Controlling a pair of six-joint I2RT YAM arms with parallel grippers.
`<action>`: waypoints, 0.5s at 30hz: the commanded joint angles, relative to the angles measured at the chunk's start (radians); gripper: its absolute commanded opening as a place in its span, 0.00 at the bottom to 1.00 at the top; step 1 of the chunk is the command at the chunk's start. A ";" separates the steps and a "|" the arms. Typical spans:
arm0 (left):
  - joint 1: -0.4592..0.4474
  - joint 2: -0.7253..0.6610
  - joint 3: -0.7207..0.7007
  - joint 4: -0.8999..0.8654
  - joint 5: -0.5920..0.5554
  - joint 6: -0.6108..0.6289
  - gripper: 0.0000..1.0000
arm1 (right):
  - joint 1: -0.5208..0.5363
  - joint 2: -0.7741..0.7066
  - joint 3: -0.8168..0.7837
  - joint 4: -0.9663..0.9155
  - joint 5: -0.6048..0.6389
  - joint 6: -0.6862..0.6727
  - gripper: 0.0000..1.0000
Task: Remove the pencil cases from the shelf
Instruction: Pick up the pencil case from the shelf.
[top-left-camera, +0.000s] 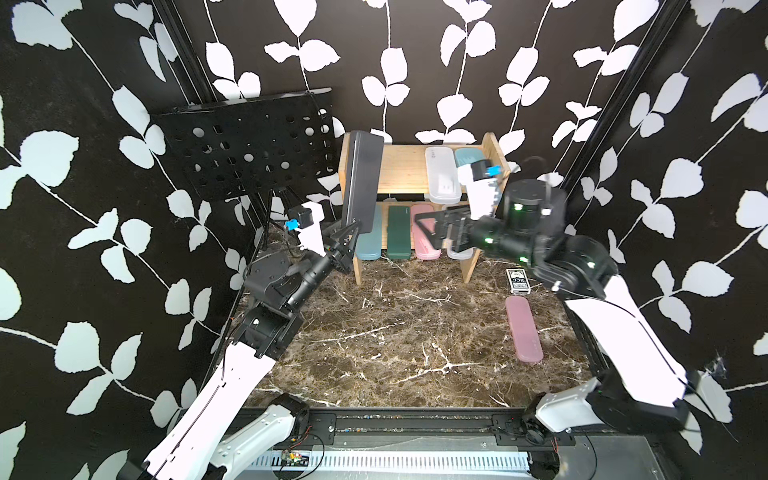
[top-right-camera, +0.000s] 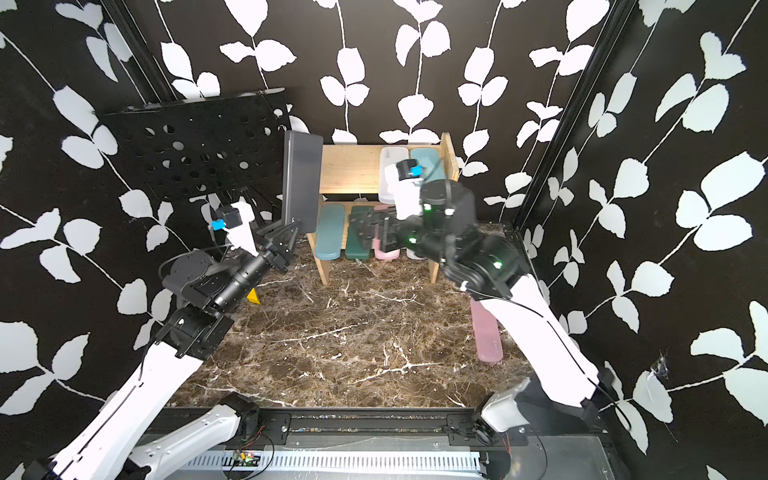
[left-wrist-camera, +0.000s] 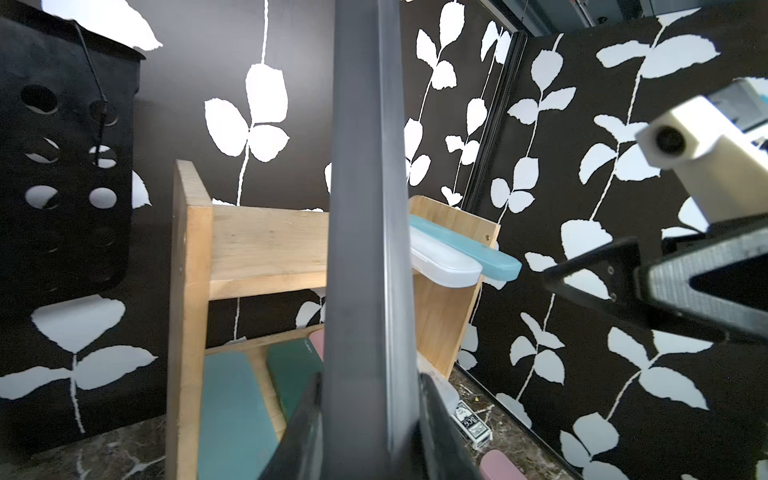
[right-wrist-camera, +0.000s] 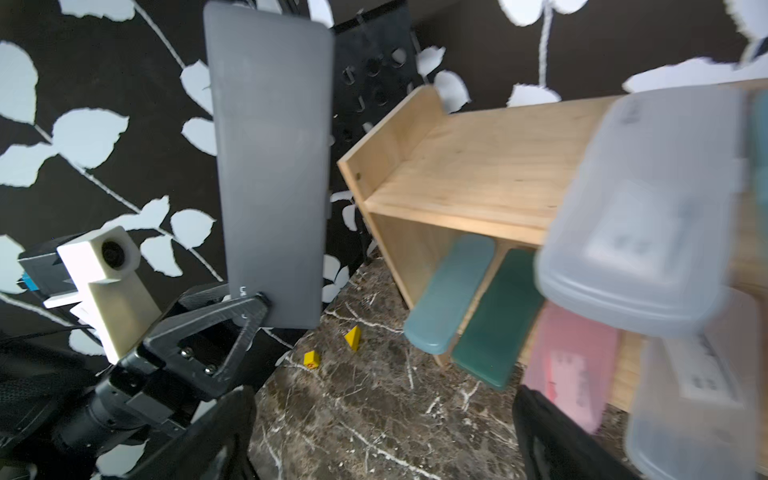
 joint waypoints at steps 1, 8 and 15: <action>0.000 -0.035 -0.044 0.059 -0.029 0.103 0.00 | 0.059 0.073 0.136 0.085 0.015 0.022 1.00; 0.000 -0.089 -0.097 0.062 -0.028 0.100 0.00 | 0.118 0.297 0.383 0.112 -0.059 0.038 0.99; -0.001 -0.126 -0.110 0.055 -0.039 0.104 0.00 | 0.128 0.392 0.459 0.117 0.001 0.087 0.99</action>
